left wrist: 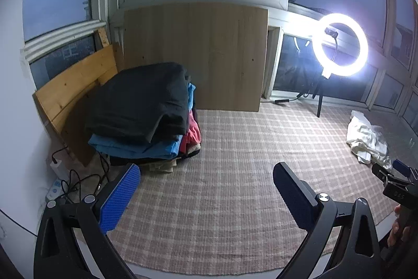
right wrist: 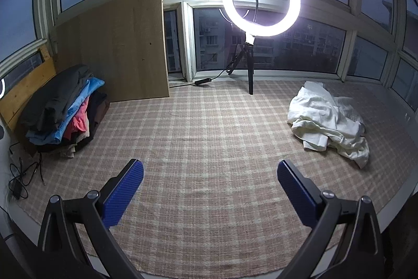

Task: Fold clothes
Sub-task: 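Carry both open grippers toward the crumpled white cloth on the carpet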

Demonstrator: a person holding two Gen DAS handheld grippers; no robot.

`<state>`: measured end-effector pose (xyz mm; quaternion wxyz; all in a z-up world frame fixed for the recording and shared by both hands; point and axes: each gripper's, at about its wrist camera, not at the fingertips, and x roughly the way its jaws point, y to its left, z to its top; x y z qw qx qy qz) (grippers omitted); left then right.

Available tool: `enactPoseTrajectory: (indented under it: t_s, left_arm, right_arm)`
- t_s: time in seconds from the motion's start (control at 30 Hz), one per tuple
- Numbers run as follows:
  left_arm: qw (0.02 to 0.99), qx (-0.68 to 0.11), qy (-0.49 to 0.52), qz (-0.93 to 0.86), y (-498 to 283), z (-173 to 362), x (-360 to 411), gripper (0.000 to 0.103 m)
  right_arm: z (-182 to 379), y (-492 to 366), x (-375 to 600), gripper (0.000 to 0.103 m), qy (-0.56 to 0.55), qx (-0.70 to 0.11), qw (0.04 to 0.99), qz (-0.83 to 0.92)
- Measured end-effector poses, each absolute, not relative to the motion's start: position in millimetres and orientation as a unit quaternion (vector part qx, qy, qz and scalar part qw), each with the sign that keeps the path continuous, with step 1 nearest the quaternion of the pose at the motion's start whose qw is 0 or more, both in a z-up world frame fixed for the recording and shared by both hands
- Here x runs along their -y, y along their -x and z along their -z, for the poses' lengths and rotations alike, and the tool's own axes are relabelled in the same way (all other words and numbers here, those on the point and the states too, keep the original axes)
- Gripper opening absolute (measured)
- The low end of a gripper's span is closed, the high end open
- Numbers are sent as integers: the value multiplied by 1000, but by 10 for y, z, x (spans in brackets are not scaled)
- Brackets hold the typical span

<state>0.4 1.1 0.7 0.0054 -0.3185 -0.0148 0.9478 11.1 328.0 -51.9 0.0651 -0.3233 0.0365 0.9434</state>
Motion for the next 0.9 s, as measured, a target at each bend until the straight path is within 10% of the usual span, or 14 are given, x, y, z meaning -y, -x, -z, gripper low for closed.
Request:
enactPoseTrajectory:
  t_s: [0.9]
  left_arm:
    - [124, -27, 339, -932, 444, 77, -731, 102]
  right_arm:
    - [401, -411, -3669, 103, 314, -59, 159, -934]
